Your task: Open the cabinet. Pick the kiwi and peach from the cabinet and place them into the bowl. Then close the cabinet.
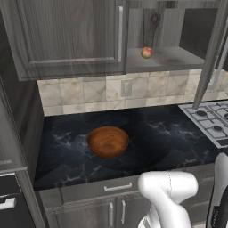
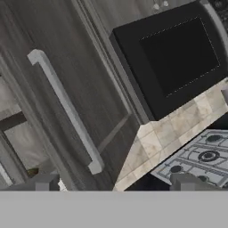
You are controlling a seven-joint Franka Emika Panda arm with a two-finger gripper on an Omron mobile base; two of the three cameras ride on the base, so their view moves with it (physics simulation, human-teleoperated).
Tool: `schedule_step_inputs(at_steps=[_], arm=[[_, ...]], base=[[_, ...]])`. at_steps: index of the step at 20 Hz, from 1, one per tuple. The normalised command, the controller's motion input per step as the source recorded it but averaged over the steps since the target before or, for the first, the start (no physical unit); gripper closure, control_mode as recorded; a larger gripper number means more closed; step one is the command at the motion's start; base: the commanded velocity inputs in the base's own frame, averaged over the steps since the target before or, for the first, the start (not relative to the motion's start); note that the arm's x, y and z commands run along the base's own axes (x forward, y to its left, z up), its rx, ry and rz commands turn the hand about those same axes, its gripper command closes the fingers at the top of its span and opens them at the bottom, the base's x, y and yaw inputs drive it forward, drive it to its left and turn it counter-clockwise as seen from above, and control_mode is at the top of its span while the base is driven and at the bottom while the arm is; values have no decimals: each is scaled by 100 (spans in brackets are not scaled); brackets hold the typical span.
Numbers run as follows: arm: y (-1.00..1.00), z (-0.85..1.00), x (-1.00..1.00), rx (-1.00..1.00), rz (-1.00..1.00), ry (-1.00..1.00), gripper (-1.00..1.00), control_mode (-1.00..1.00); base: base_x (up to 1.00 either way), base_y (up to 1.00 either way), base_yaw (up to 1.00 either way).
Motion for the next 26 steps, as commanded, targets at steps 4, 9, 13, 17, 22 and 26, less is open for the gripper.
schedule_step_inputs(at_steps=[4, 9, 13, 17, 22, 26], arm=[[99, -2, 7, -19, -16, 1, -100, -100], [89, -1, 67, -17, -12, 2, -100, -100], [40, 0, 92, -7, -16, 1, -100, -100], [21, -2, 100, -3, -14, 2, -100, -100], [5, -8, 98, -1, -8, 0, -100, -100], [-11, -2, 79, 0, -10, 1, -100, -100]], base=[[0, 0, 0], [0, 0, 0], [0, 0, 0], [0, 0, 0], [0, 0, 0], [0, 0, 0]])
